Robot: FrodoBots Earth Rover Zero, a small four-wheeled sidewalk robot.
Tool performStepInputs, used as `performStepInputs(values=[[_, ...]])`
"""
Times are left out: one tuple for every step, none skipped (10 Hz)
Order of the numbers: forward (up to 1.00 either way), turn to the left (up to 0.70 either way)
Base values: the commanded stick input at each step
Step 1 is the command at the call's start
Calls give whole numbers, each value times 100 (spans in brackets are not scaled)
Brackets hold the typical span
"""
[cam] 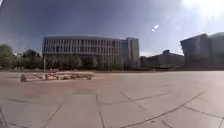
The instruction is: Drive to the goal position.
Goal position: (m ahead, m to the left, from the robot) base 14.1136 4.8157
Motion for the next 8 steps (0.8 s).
performStepInputs(values=[[70,0],[70,0],[70,0],[70,27],[70,35],[70,35],[70,9],[70,0]])
